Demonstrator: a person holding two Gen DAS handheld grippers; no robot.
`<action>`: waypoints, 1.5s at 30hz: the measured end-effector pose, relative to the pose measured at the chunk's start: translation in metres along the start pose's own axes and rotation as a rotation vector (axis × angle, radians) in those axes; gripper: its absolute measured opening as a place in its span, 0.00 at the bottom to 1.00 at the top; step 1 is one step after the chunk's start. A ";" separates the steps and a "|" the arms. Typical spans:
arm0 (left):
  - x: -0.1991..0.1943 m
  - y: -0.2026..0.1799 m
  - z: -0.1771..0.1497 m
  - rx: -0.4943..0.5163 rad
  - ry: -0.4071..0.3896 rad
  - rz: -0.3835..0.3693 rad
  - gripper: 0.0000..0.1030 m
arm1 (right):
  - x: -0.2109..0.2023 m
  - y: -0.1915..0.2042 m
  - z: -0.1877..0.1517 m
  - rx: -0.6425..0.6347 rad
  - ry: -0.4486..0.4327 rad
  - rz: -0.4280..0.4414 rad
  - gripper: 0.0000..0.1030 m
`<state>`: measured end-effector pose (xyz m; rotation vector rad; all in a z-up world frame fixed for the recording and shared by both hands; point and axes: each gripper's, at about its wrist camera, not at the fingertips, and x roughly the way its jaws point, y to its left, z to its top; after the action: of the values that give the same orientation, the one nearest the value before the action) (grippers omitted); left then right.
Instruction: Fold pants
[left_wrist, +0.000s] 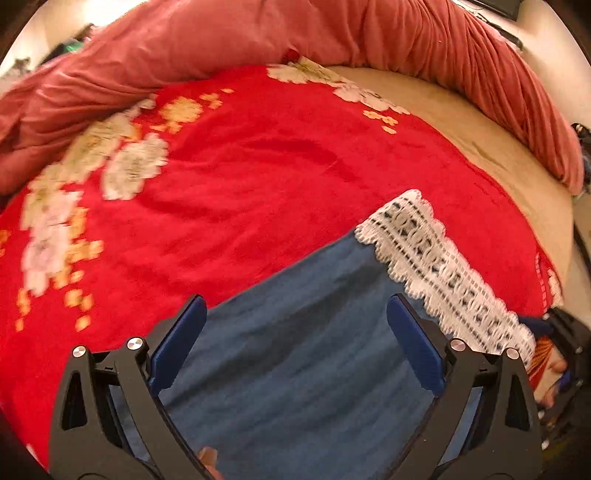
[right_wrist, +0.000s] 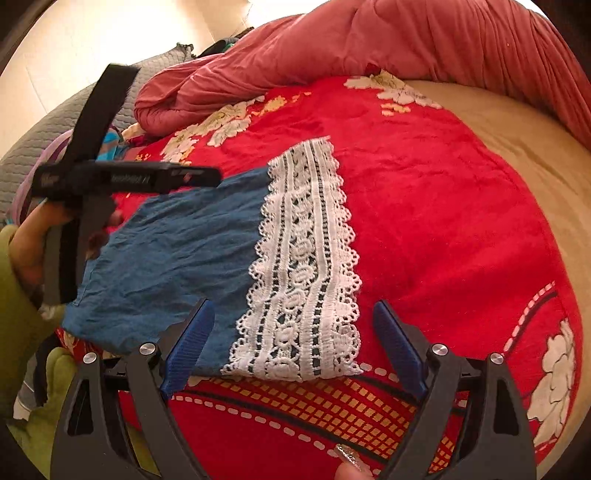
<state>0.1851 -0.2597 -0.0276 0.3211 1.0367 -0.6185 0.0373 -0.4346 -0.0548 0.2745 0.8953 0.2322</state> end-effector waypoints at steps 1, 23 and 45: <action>0.005 0.000 0.003 0.002 0.007 -0.013 0.88 | 0.000 0.000 0.000 0.003 -0.003 0.005 0.85; 0.043 -0.048 -0.003 0.188 0.029 0.008 0.09 | 0.023 0.009 0.011 0.021 0.031 0.121 0.30; -0.043 0.079 -0.060 -0.179 -0.181 -0.162 0.07 | 0.020 0.152 0.035 -0.299 0.035 0.268 0.28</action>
<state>0.1760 -0.1526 -0.0215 0.0234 0.9413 -0.6813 0.0639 -0.2905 0.0017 0.1115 0.8448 0.6148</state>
